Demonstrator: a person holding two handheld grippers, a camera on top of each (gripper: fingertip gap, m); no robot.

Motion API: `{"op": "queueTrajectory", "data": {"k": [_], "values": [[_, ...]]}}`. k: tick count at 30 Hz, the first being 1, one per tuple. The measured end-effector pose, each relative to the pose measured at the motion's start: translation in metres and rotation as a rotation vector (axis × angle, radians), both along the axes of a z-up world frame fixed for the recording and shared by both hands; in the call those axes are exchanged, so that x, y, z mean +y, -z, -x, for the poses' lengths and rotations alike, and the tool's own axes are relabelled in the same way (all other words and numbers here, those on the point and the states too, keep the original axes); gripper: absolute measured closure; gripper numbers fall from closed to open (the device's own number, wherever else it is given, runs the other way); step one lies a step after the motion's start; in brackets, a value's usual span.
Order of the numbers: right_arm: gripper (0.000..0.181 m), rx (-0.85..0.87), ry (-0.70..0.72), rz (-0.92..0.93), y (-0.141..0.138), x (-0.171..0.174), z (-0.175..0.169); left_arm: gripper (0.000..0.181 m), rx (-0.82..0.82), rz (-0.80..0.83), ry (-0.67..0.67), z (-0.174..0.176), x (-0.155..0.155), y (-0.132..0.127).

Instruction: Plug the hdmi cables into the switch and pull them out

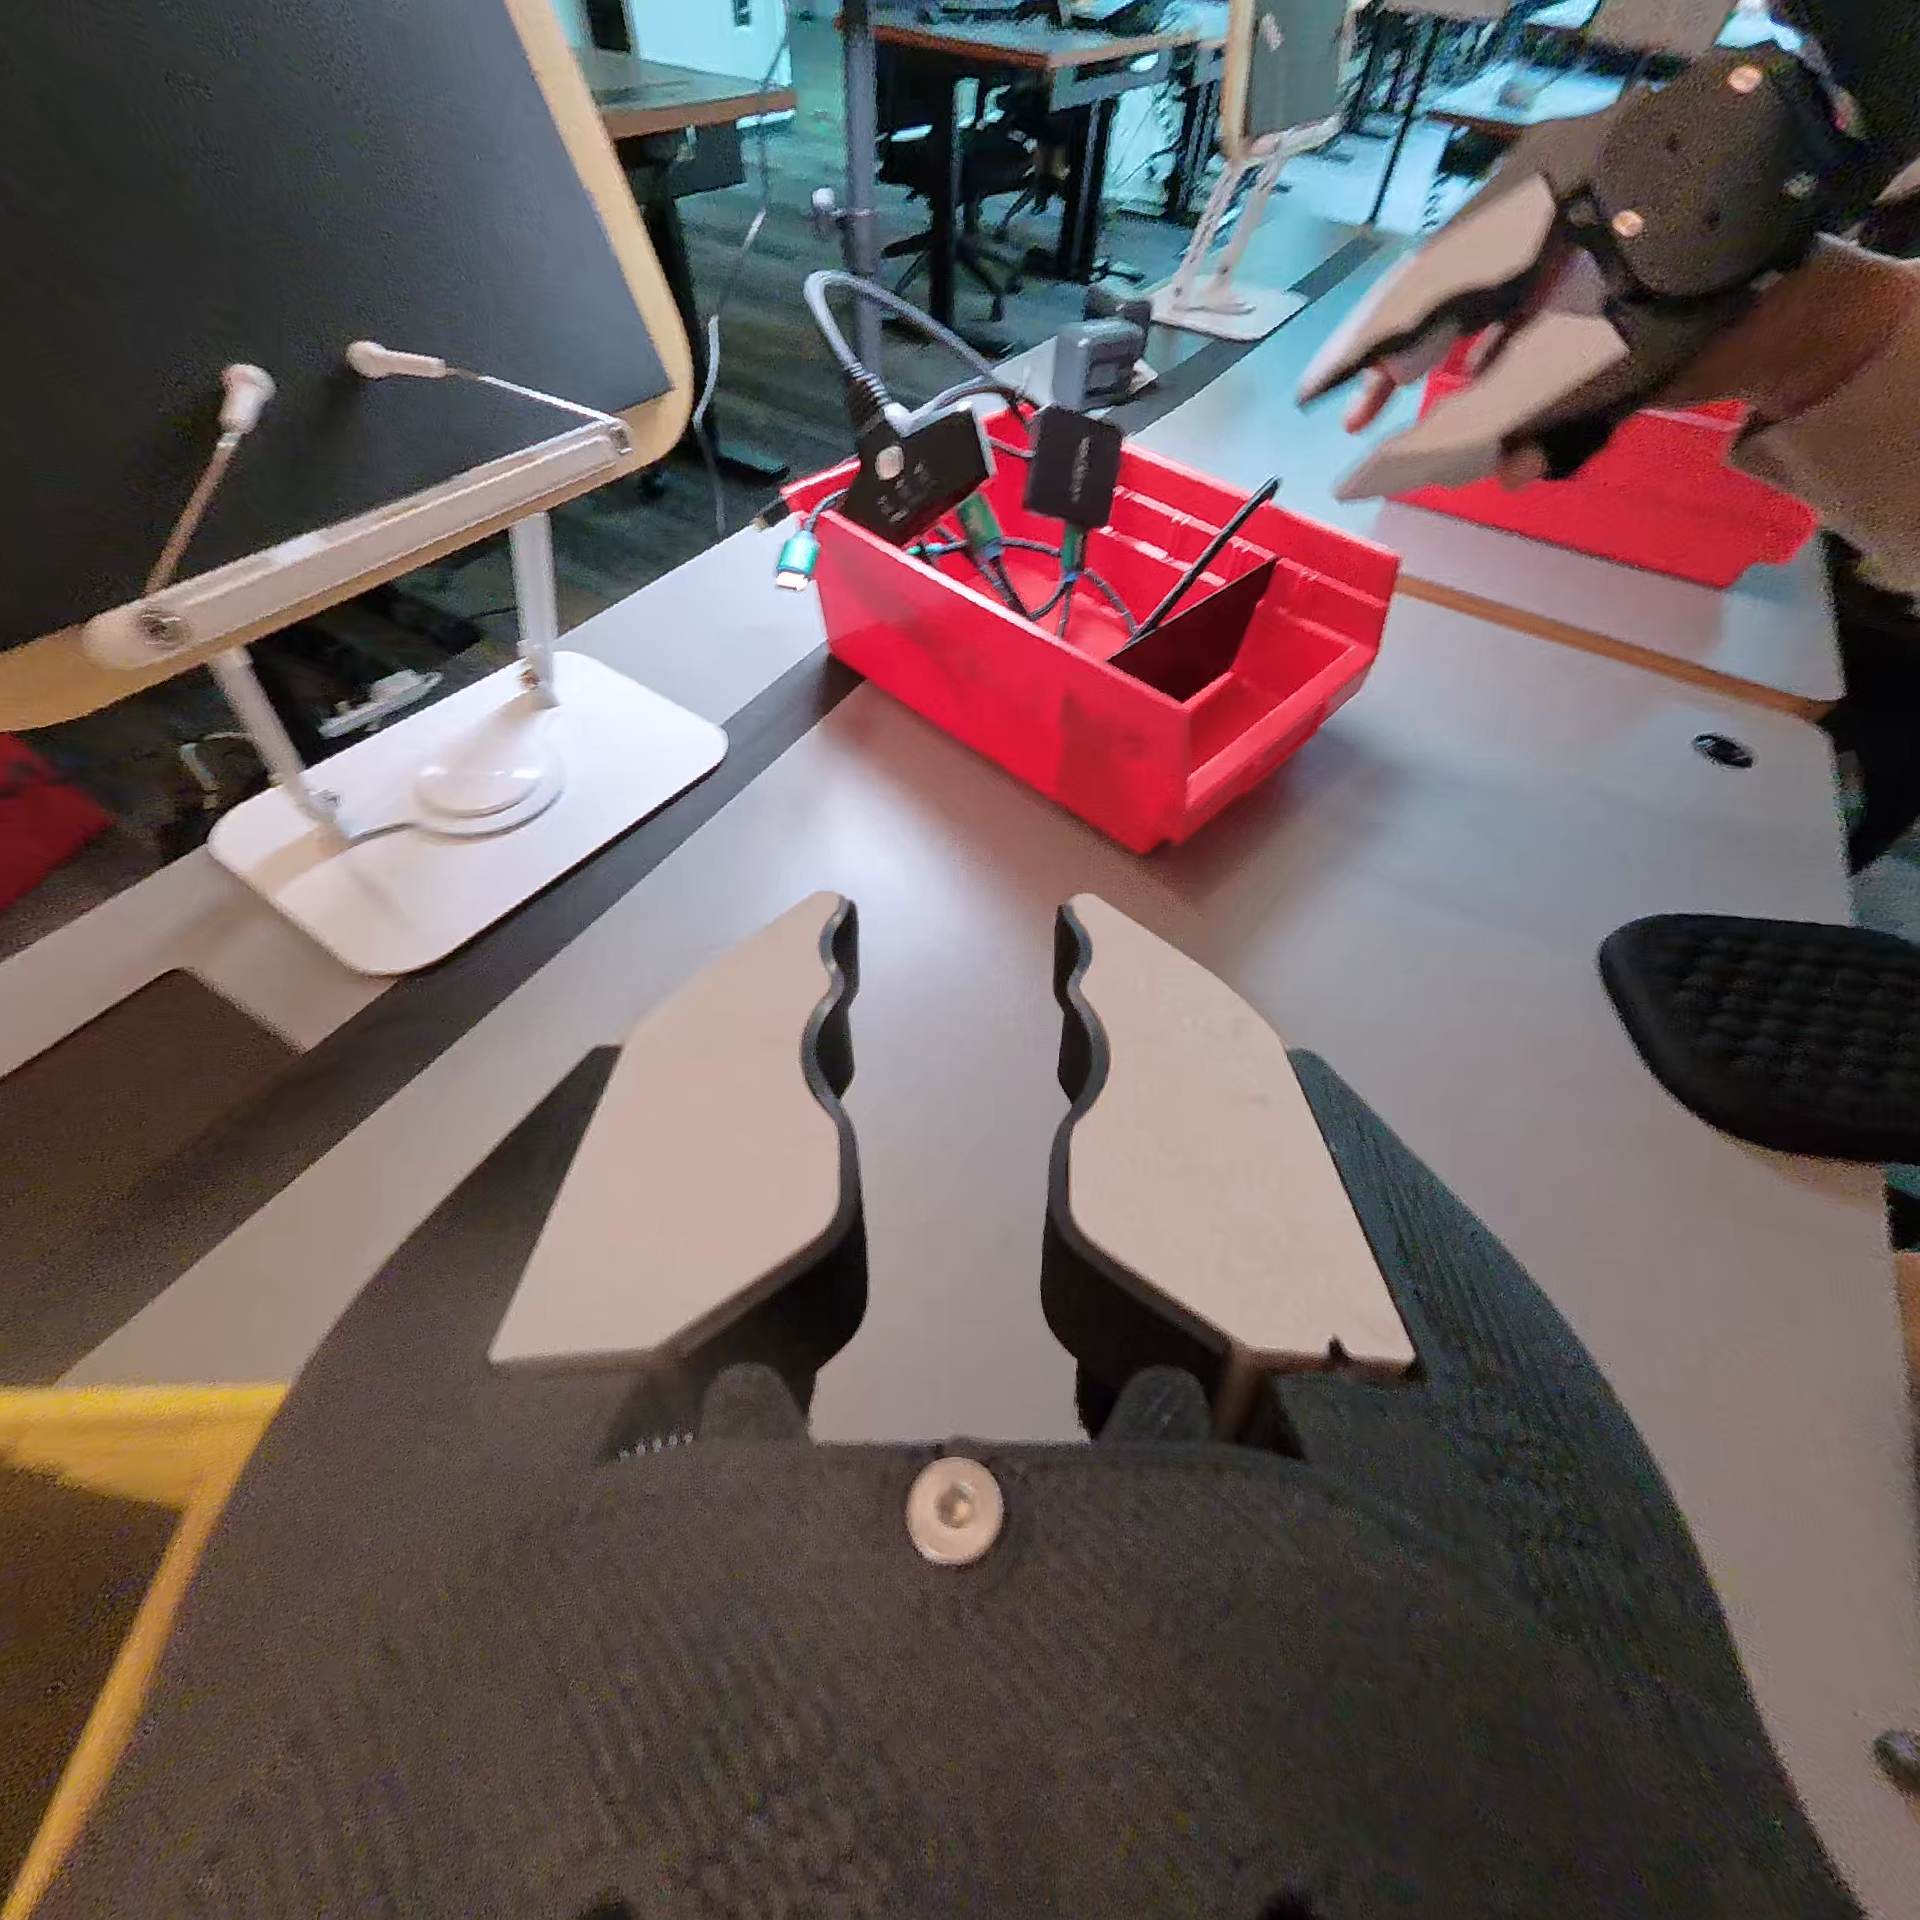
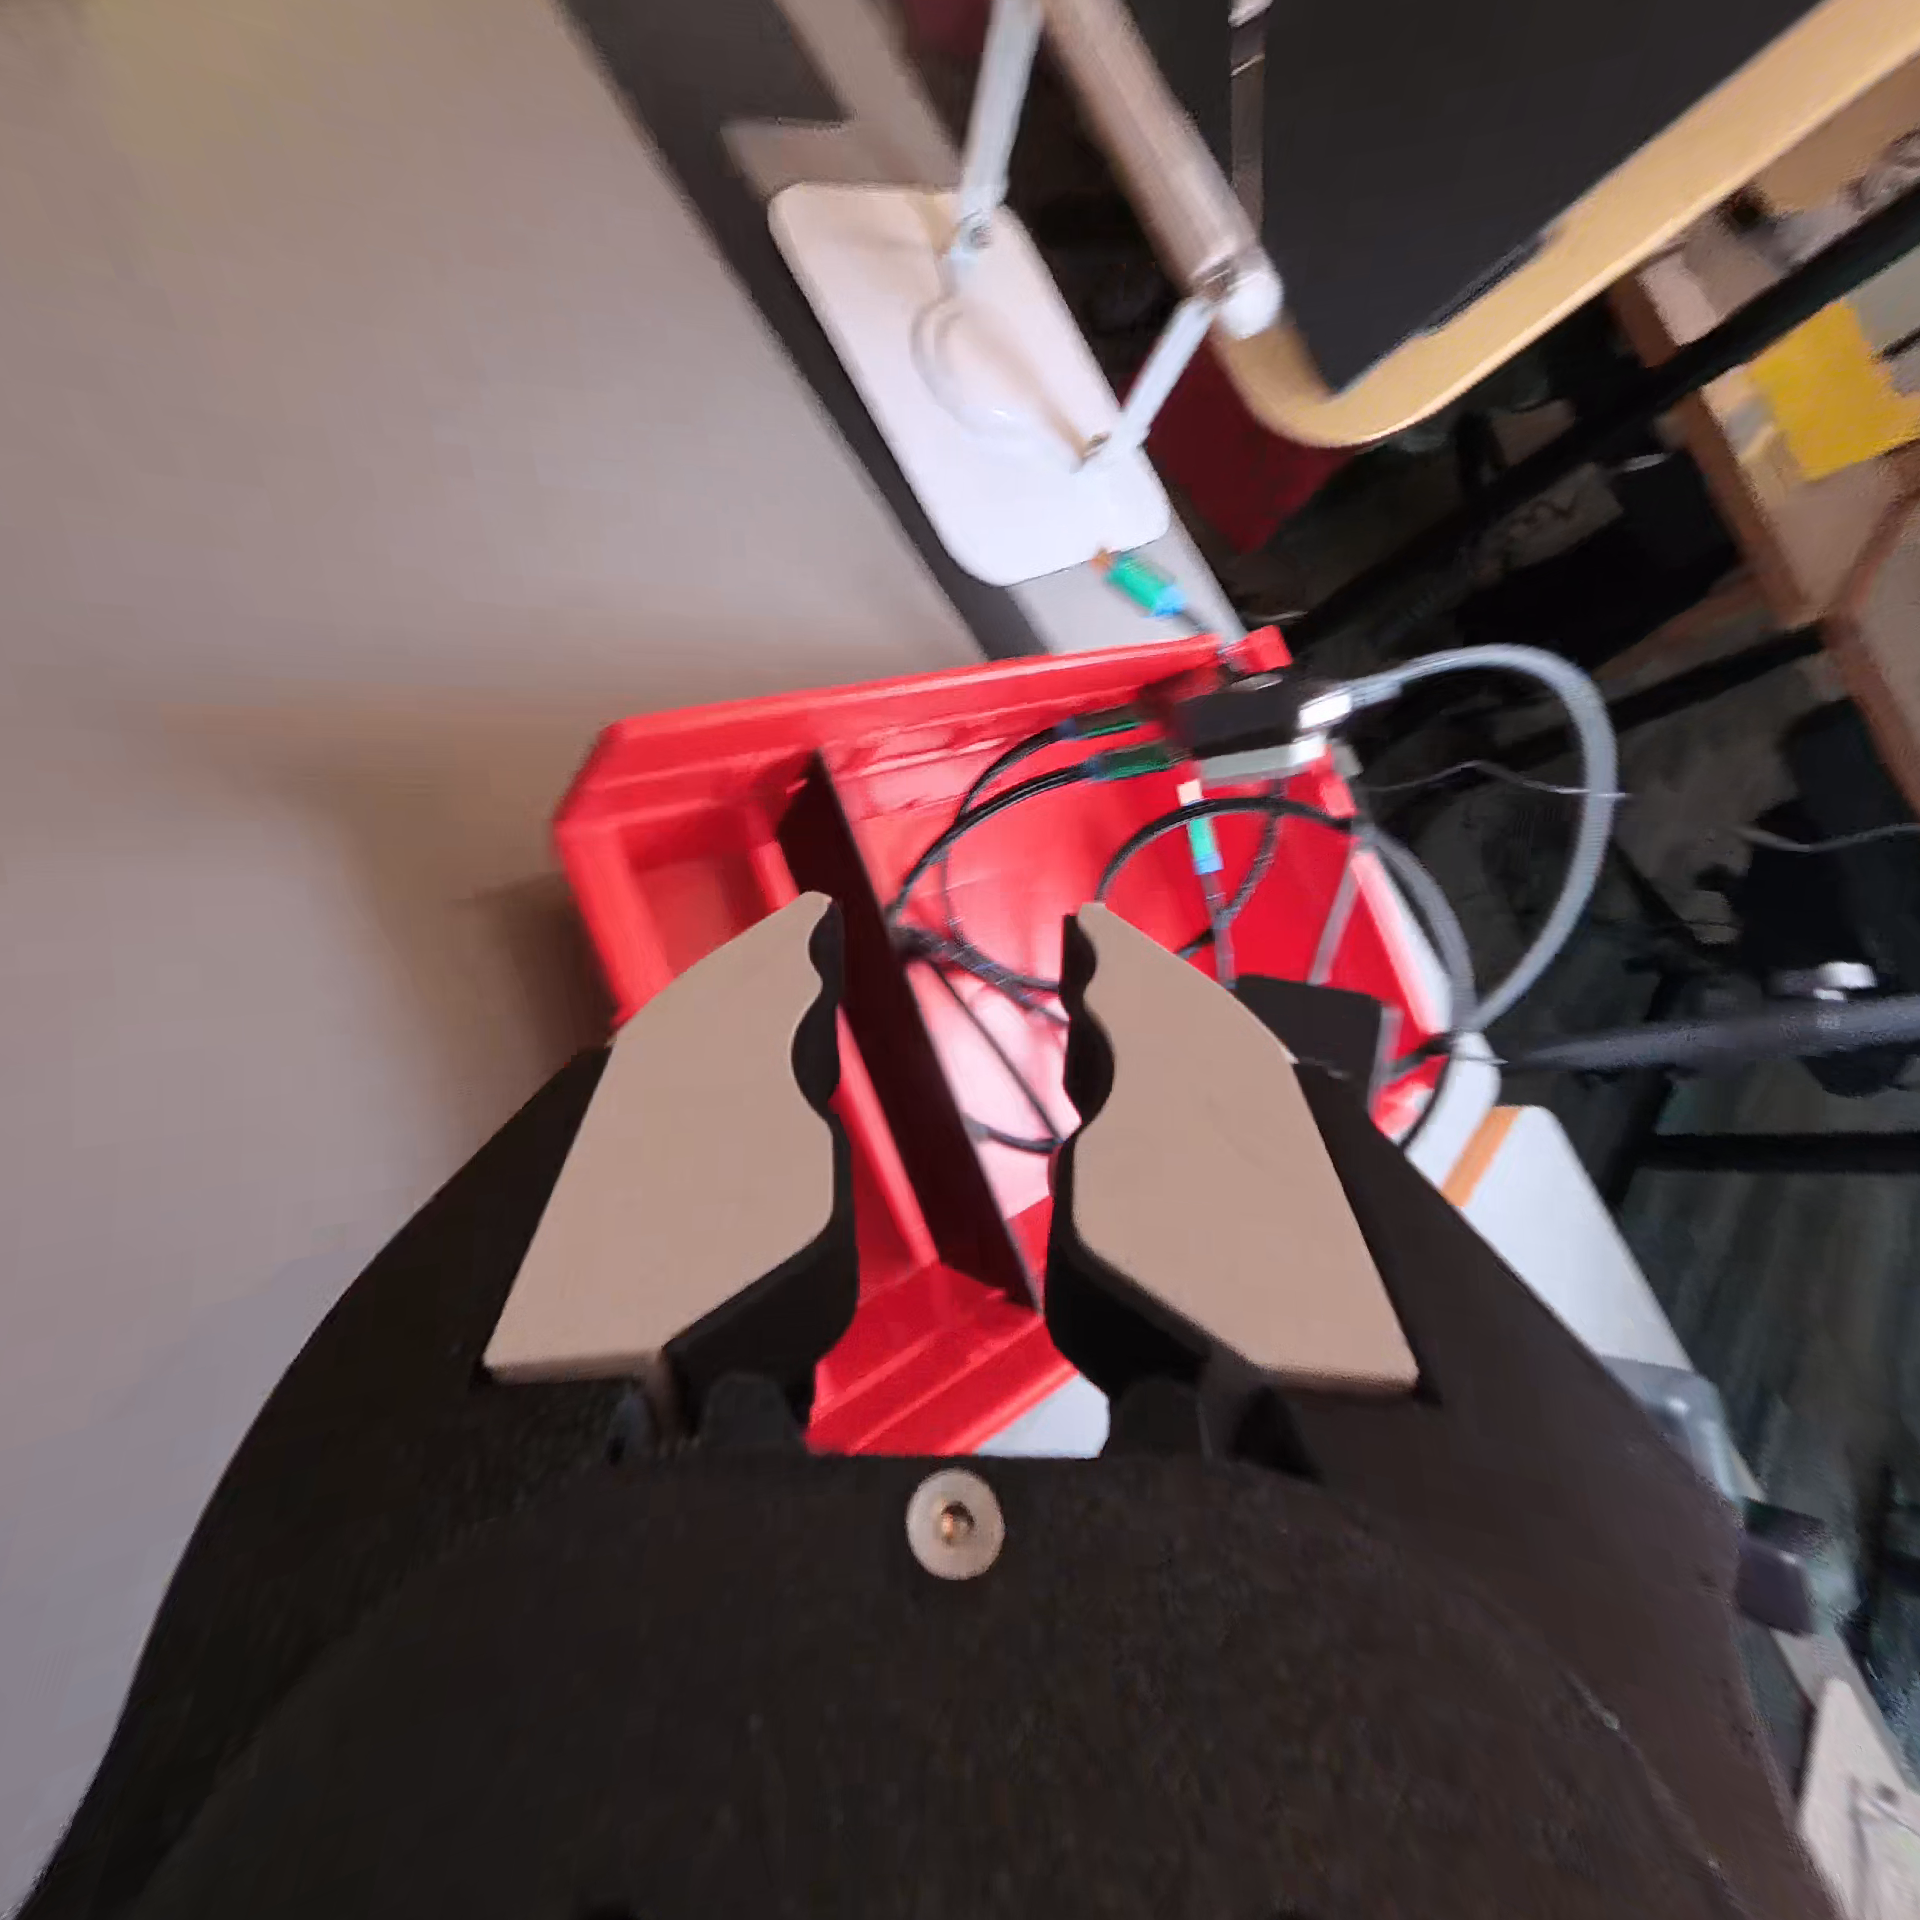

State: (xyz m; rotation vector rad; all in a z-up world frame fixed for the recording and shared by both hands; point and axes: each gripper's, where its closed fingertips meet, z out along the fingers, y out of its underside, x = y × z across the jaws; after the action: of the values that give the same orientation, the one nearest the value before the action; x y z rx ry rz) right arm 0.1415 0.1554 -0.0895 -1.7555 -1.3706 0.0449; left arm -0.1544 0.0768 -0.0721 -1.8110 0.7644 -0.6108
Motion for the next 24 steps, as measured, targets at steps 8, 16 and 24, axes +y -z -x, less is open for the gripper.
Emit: {"op": "queueTrajectory", "data": {"k": [8, 16, 24], "values": [[0.139, -0.319, -0.126, 0.174, 0.117, -0.053, -0.005, 0.138, 0.406, 0.251, -0.154, 0.100, -0.018, 0.077], [0.148, -0.522, -0.170, 0.143, 0.165, -0.024, 0.021, 0.143, 0.803, 0.507, -0.176, 0.164, -0.036, 0.188], [0.152, -0.496, -0.268, 0.119, 0.165, -0.044, 0.042, 0.154, 0.911, 0.349, -0.079, 0.116, -0.027, 0.199]]}}
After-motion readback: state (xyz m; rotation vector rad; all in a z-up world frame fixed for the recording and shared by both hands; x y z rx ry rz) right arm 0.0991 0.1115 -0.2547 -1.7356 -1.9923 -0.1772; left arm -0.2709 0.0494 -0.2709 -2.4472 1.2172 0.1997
